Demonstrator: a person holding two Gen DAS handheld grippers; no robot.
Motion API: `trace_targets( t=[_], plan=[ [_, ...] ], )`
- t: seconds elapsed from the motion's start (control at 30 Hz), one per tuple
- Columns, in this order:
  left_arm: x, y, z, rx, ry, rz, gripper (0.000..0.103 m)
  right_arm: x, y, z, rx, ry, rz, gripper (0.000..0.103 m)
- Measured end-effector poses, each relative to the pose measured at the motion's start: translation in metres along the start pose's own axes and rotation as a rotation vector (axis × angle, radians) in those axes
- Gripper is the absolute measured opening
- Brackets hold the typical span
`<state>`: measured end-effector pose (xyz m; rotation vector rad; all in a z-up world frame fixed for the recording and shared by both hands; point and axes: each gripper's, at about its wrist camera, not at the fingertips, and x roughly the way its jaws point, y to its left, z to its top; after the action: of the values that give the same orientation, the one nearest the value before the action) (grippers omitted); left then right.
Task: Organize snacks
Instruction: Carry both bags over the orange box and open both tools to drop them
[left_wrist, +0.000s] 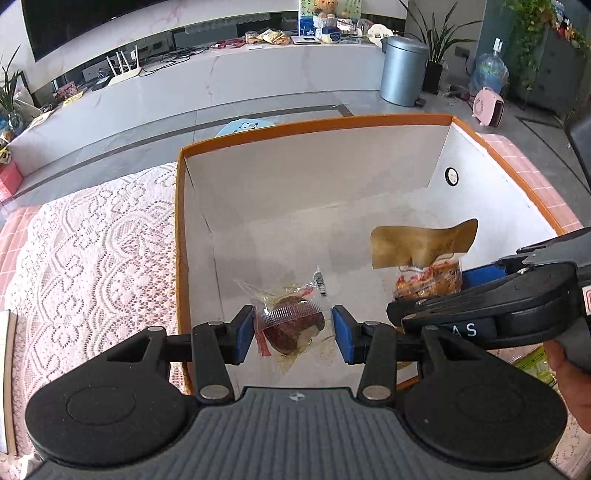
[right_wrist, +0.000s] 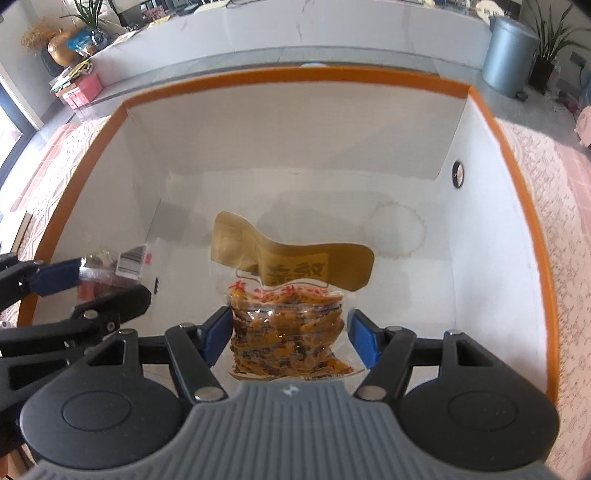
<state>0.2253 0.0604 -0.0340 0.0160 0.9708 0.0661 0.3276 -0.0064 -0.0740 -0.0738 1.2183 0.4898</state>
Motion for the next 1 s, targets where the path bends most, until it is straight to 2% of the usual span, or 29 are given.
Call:
trace_targets(
  t=[0.17,0.37,0.53,0.7,0.77,1.0],
  plan=[
    [0.001,0.000,0.004,0.016,0.005,0.018,0.051,0.007,-0.001,-0.003,0.032,0.049,0.017,0.067],
    [-0.004,0.003,0.004,-0.001,-0.005,0.018,0.067,0.008,-0.005,-0.005,0.072,0.083,0.033,0.068],
    [-0.010,0.005,0.006,-0.002,-0.020,0.019,0.073,0.000,-0.004,-0.005,0.086,0.075,0.017,0.068],
    [-0.016,0.006,0.004,-0.019,-0.033,0.009,0.079,-0.007,-0.004,-0.004,0.088,0.068,-0.010,0.080],
    [-0.019,0.004,0.002,-0.021,-0.036,-0.001,0.080,-0.012,-0.006,-0.004,0.091,0.065,-0.021,0.081],
    [-0.042,-0.005,-0.005,-0.019,-0.109,-0.011,0.082,-0.040,-0.009,-0.008,0.062,-0.001,-0.043,0.085]
  ],
)
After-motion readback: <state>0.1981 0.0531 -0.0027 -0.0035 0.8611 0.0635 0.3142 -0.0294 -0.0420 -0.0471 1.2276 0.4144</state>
